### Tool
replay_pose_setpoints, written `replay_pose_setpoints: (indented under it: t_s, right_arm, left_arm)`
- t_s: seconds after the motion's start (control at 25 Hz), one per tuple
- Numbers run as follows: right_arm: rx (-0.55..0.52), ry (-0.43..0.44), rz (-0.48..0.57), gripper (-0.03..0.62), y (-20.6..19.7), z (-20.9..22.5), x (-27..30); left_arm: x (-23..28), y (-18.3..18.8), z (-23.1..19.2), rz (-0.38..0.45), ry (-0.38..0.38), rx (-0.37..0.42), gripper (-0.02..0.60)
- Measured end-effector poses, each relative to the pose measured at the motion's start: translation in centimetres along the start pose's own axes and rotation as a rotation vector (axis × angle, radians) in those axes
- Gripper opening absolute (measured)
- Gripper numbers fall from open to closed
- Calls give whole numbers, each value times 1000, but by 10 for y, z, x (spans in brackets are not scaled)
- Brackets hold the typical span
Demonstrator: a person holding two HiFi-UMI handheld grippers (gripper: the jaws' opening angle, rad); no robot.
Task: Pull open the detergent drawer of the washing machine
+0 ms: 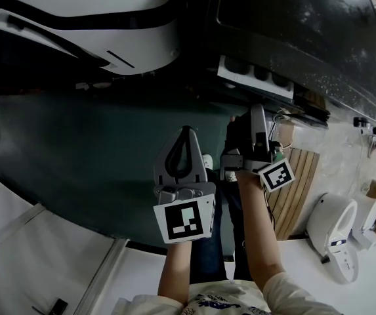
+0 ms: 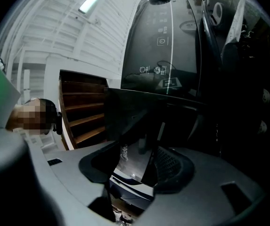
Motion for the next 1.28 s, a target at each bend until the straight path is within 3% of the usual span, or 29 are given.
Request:
replay_pose_setpoints:
  t_s: [0.48, 1.28]
  right_arm:
    - [-3, 2, -1, 236, -9, -9, -25]
    - [14, 9, -20, 233, -21, -20, -61]
  left_arm:
    - [-10, 5, 4, 8, -47, 27, 14]
    - [-55, -5, 14, 12, 28, 4, 14]
Point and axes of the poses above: the fingertips, and each gripper's own axes: x forward along the fingers, z to its right, y out of its top, the point moved 10 cm from there along -x, backward along the fingers, and after that the axes turned 7 degrees about -y, right-handed, at the moved point
